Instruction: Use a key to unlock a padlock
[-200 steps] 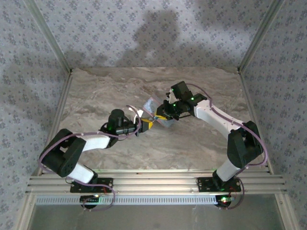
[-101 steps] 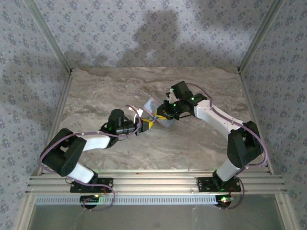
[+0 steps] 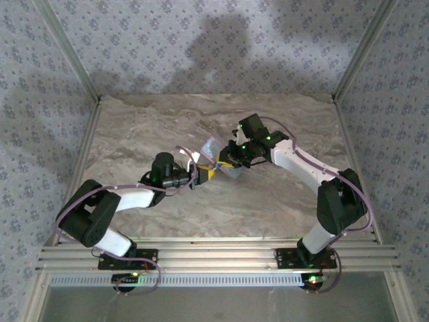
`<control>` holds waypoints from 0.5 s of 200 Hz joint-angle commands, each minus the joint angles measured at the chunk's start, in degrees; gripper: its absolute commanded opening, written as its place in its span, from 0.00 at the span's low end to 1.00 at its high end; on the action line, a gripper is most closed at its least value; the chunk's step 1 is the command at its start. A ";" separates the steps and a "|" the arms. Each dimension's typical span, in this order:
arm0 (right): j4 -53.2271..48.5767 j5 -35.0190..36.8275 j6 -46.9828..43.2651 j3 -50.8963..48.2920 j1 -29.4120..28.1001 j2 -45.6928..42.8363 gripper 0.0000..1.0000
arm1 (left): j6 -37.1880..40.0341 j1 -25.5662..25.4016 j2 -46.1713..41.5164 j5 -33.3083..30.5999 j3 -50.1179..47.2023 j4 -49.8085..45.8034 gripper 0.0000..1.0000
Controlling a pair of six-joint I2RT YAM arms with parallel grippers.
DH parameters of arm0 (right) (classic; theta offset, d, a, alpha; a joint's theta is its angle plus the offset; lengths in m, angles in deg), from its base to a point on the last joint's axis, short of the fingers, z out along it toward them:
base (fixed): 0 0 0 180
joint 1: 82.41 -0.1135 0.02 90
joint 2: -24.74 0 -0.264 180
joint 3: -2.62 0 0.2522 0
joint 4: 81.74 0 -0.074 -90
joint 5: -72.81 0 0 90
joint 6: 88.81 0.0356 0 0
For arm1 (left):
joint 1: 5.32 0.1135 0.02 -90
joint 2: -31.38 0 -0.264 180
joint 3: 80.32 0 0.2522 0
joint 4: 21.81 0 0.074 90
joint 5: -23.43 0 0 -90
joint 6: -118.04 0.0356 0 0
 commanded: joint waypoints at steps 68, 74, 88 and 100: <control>1.98 3.39 -0.64 1.11 -2.66 -0.39 0.00 | -10.38 -0.71 2.02 -3.12 3.24 2.92 0.00; 2.01 3.53 -0.71 1.07 -2.68 -0.42 0.00 | -10.89 -0.60 2.05 -2.82 3.32 3.43 0.00; 2.10 3.54 -0.64 0.85 -2.77 -0.51 0.00 | -12.01 -0.55 2.00 -2.02 3.26 4.63 0.00; 2.01 3.59 -0.73 0.68 -2.82 -0.55 0.00 | -12.88 -0.30 1.81 -1.56 3.33 5.17 0.00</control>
